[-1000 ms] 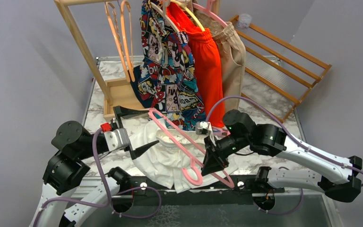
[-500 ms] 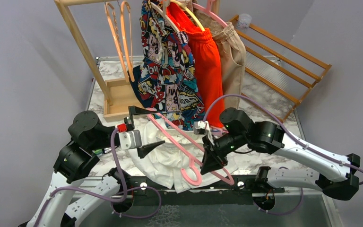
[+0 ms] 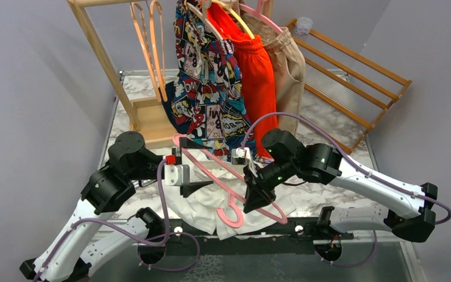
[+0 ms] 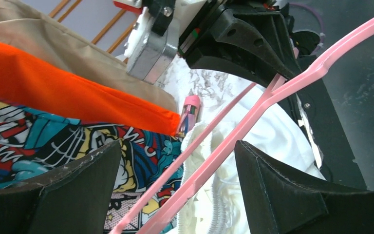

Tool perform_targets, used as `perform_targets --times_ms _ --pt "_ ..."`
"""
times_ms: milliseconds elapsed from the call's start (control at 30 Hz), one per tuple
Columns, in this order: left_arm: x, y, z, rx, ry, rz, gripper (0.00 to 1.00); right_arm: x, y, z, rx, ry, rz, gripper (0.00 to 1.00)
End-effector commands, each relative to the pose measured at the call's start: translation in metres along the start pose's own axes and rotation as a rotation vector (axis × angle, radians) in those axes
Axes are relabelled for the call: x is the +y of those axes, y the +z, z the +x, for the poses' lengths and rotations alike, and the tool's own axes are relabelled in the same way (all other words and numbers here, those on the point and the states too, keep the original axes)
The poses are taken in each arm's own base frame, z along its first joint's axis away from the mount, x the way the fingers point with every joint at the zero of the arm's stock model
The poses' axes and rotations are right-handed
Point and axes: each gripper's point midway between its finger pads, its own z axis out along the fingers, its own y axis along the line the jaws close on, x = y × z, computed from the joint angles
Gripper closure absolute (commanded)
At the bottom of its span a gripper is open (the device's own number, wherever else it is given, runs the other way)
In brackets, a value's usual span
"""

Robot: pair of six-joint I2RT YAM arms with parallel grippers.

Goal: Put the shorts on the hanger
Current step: Pick up the hanger from the clothesline.

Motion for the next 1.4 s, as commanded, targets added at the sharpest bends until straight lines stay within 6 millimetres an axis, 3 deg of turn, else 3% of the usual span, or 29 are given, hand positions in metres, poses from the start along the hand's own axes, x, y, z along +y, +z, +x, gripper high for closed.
perform_targets --times_ms 0,300,433,667,1033,1167,1333,1367 --pt "-0.007 0.013 0.001 -0.02 0.039 0.073 0.13 0.01 -0.006 -0.008 -0.001 -0.054 -0.029 0.91" --pt "-0.02 0.02 0.027 0.037 0.033 0.121 0.14 0.017 -0.012 -0.015 0.001 -0.073 -0.04 0.91" --pt "-0.022 0.023 0.031 0.043 0.029 0.135 0.31 0.021 -0.015 -0.019 -0.003 -0.087 -0.052 0.91" --pt "-0.024 0.023 0.027 0.026 0.044 0.14 0.51 0.019 -0.014 -0.025 -0.002 -0.093 -0.037 0.9" --pt "-0.027 0.02 0.025 0.013 0.056 0.136 0.76 0.017 -0.015 -0.032 -0.007 -0.096 -0.02 0.9" --pt "-0.028 0.019 0.022 0.003 0.06 0.141 0.97 0.012 -0.017 -0.036 0.001 -0.1 0.02 0.9" --pt "-0.028 0.017 0.021 -0.002 0.065 0.133 1.0 0.01 -0.018 -0.042 -0.009 -0.108 0.039 0.89" --pt "-0.029 0.017 0.022 0.0 0.064 0.131 0.97 0.01 -0.018 -0.043 -0.013 -0.107 0.04 0.89"
